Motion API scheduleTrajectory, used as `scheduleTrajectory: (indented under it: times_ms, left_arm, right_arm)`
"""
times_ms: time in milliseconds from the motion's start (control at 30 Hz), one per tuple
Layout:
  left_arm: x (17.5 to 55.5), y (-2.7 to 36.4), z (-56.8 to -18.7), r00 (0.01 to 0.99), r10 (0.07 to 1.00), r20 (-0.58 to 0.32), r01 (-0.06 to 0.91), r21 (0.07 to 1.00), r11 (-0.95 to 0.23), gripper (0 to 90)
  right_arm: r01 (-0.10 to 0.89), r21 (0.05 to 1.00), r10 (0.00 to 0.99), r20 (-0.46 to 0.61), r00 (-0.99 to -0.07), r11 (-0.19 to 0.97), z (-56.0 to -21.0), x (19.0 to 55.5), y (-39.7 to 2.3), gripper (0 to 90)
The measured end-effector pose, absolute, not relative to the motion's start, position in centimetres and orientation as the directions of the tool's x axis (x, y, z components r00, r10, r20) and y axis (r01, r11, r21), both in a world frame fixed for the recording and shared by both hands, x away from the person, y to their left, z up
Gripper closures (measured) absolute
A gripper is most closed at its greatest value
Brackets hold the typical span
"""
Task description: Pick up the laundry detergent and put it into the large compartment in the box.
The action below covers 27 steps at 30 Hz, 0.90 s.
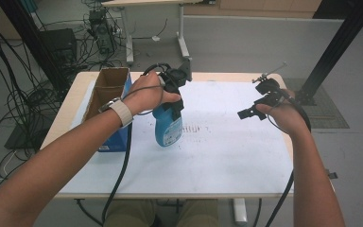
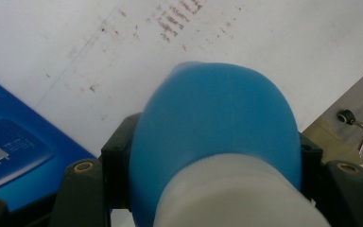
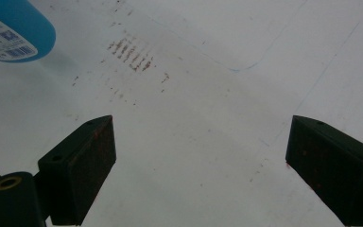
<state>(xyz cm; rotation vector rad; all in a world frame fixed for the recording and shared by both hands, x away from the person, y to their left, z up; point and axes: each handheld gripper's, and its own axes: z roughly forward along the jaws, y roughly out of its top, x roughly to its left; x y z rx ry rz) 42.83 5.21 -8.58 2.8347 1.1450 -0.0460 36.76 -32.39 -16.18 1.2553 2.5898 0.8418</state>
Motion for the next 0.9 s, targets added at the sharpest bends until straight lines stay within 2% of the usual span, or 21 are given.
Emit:
scheduleTrajectory:
  times_ms: [433, 633, 900]
  left_arm:
    - [43.3, 6.7, -4.4, 0.661, 0.748, -0.060, 0.751, 0.069, -0.657, 37.7]
    - [42.9, 6.7, -2.7, 0.646, 0.763, -0.028, 0.763, 0.069, -0.643, 37.6]
    - [43.0, 7.9, -0.9, 0.616, 0.787, -0.045, 0.787, 0.078, -0.612, 37.6]
  right_arm:
    - [0.674, 0.548, 0.756, 0.110, -0.645, 0.495, -15.9, 36.7, -32.2, 9.0]
    - [0.666, 0.551, 0.747, 0.112, -0.655, 0.502, -15.9, 37.1, -31.7, 9.1]
    - [0.660, 0.551, 0.740, 0.109, -0.664, 0.511, -15.8, 37.3, -31.2, 9.0]
